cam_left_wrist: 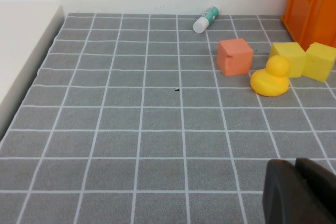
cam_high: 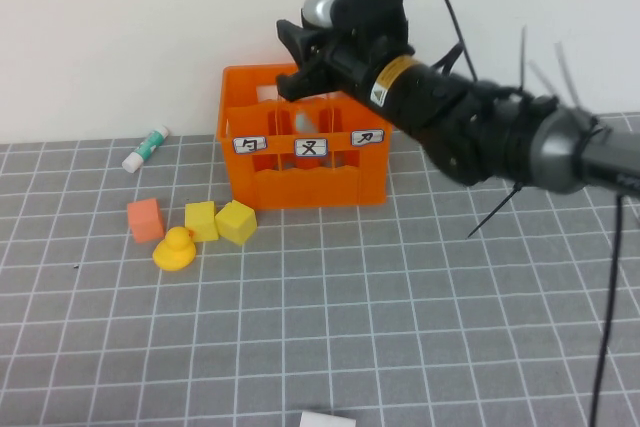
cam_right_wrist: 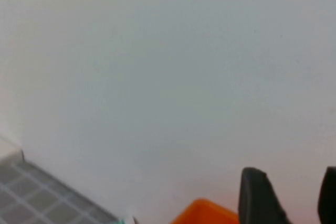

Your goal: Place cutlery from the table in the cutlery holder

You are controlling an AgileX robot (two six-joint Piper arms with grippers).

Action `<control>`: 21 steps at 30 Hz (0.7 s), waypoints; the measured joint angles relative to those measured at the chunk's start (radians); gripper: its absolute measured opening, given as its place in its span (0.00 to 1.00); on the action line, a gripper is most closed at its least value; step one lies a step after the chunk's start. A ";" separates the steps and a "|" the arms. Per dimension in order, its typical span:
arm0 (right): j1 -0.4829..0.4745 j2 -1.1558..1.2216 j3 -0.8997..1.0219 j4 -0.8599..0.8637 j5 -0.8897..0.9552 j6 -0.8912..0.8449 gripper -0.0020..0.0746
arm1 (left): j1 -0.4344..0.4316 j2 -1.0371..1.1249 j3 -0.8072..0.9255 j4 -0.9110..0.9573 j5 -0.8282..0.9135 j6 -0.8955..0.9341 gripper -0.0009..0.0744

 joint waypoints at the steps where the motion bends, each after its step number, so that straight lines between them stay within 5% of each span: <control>1: 0.000 -0.016 0.000 -0.021 0.041 0.008 0.36 | 0.000 0.000 0.000 0.000 0.000 0.000 0.01; 6: 0.000 -0.168 0.002 -0.248 0.348 0.190 0.33 | 0.000 0.000 0.000 0.000 0.000 0.000 0.01; 9: 0.000 -0.318 0.069 -0.398 0.423 0.334 0.22 | 0.000 0.000 0.000 0.000 0.000 0.000 0.01; 13: 0.000 -0.531 0.243 -0.544 0.343 0.424 0.07 | 0.000 0.000 -0.002 0.000 0.000 0.000 0.01; 21: 0.000 -0.980 0.620 -0.729 0.080 0.445 0.03 | 0.000 0.000 -0.002 0.000 0.000 0.000 0.01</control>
